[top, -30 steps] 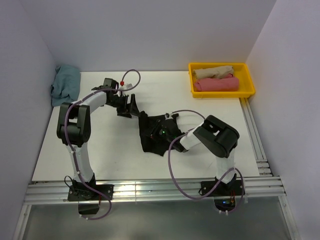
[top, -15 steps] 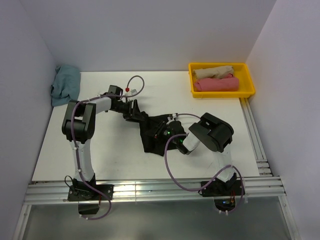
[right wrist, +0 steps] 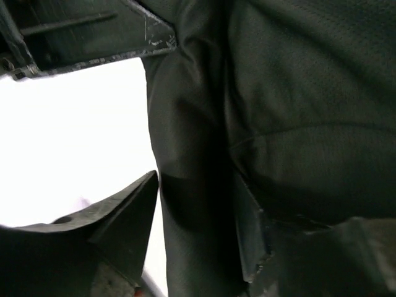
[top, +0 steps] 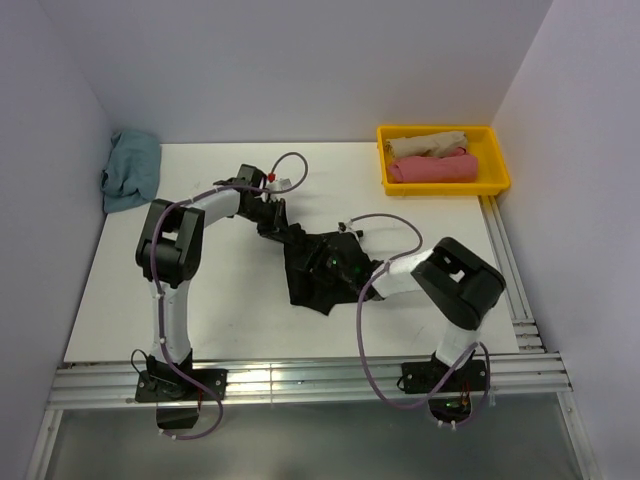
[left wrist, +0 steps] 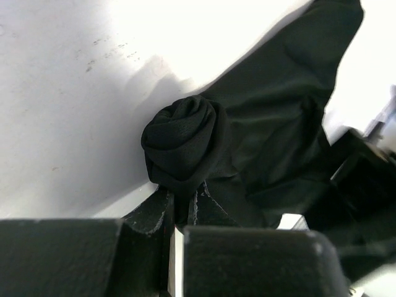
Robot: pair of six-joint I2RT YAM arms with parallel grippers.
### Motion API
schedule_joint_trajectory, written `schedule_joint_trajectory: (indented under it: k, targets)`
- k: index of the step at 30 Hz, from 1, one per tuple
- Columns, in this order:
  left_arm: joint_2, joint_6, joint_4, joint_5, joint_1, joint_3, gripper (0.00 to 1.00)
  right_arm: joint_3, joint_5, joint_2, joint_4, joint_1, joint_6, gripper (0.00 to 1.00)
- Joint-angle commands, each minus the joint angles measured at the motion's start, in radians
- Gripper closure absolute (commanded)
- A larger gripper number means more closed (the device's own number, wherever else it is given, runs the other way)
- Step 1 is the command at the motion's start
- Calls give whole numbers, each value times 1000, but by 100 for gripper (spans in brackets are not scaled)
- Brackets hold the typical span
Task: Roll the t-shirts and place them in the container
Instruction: Roll the tshirt
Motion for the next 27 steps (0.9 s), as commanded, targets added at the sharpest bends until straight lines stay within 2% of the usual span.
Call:
schedule_joint_trajectory:
  k: [1,7,11,19,27]
  targets:
    - [-9,52,-73,-140,-6,44,100,103,249,-92,-416,66,-179,40]
    - [0,66,-128,-237,-24,77,100,290,468,-140,-713,161,-248,38]
    - [2,67,-148,-275,-36,87,100,430,593,-92,-876,205,-282,38]
    - [14,63,-199,-301,-49,139,100,665,735,46,-996,247,-354,40]
    - [42,49,-243,-297,-58,186,100,768,817,166,-1044,285,-386,43]
